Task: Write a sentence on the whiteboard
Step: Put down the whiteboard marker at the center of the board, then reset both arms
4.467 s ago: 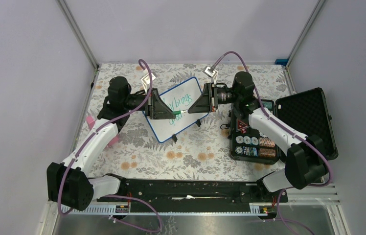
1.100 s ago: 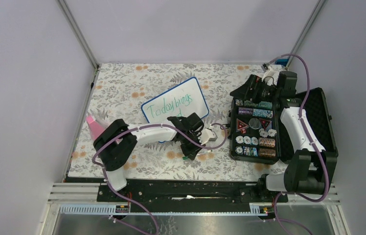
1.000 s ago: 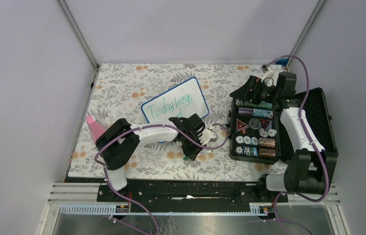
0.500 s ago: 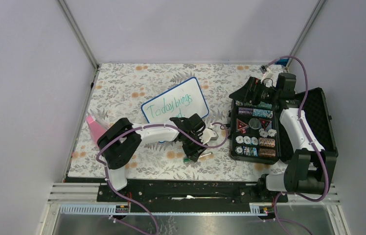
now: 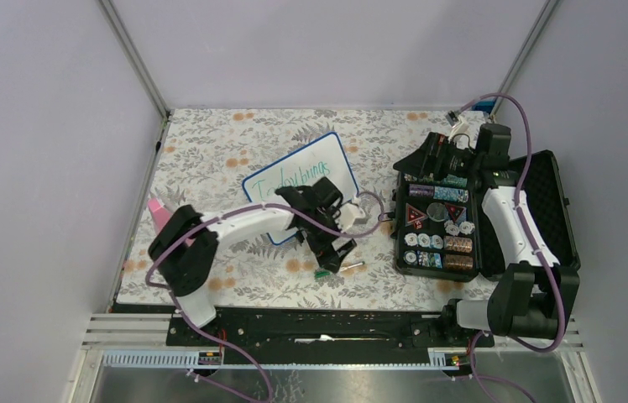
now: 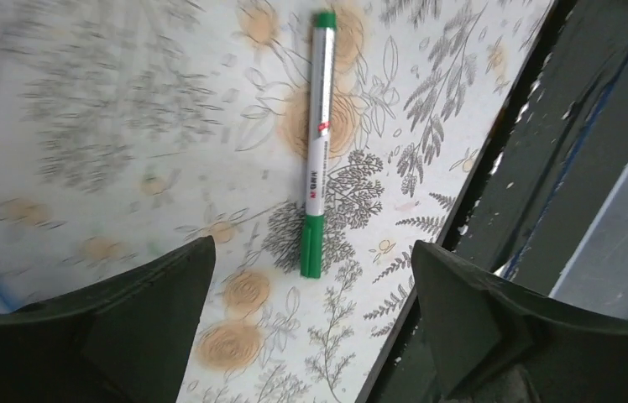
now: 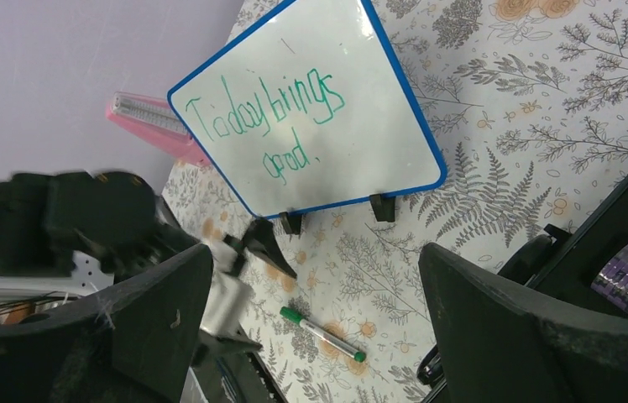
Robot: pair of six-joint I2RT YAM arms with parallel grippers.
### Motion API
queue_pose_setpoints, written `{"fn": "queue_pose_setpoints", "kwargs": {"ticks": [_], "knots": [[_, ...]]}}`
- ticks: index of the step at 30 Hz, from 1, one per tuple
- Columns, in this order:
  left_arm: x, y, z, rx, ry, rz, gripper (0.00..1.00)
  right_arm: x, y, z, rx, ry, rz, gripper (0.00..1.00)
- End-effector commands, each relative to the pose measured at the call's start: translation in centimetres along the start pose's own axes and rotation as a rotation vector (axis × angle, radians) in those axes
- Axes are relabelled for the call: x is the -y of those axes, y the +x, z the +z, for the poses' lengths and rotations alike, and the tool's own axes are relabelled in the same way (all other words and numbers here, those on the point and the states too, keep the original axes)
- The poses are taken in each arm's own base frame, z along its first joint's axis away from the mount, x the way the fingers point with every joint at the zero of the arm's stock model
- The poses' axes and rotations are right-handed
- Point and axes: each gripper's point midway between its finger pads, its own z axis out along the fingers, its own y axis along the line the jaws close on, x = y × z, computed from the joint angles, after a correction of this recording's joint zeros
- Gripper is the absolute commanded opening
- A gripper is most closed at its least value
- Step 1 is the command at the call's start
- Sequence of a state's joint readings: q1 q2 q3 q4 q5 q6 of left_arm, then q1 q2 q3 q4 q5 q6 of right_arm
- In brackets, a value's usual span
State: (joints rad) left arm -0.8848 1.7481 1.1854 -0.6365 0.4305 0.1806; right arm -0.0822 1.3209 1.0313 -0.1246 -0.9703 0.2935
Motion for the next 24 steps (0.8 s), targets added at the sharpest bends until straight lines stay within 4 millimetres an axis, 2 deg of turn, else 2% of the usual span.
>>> {"fn": "queue_pose_setpoints", "kwargs": {"ticks": [1, 4, 6, 8, 10, 14, 18, 21, 24], "knots": [[-0.4, -6.3, -8.2, 0.237, -0.039, 0.052, 0.99, -2.3, -1.1, -0.7, -0.023, -0.027, -0.104, 1.00], [-2.8, -8.7, -14.3, 0.382, -0.060, -0.024, 0.99, -2.5, -0.8, -0.6, -0.077, 0.002, -0.124, 0.99], [-5.2, -9.7, -19.0, 0.485, -0.090, -0.083, 0.99, -2.9, -1.5, -0.6, -0.095, 0.017, -0.155, 0.99], [-9.0, -9.3, -24.2, 0.592, -0.166, -0.162, 0.99, -3.0, -2.2, -0.7, -0.110, 0.035, -0.174, 1.00], [-11.6, -8.5, -28.8, 0.682, -0.243, -0.215, 0.99, -3.0, -3.1, -0.8, -0.115, 0.057, -0.199, 1.00], [-15.6, -5.1, -36.0, 0.789, -0.400, -0.284, 0.99, -2.9, -5.3, -1.2, -0.115, 0.098, -0.245, 1.00], [-19.5, 0.8, -42.3, 0.871, -0.566, -0.409, 0.99, -1.4, -7.7, -1.8, -0.088, 0.155, -0.257, 1.00], [-21.2, 5.0, -45.5, 0.915, -0.670, -0.486, 0.99, 0.3, -9.4, -3.0, -0.051, 0.210, -0.260, 1.00], [-22.3, 8.2, -46.9, 0.925, -0.744, -0.555, 0.99, 1.9, -10.6, -4.0, -0.023, 0.251, -0.253, 1.00]]}}
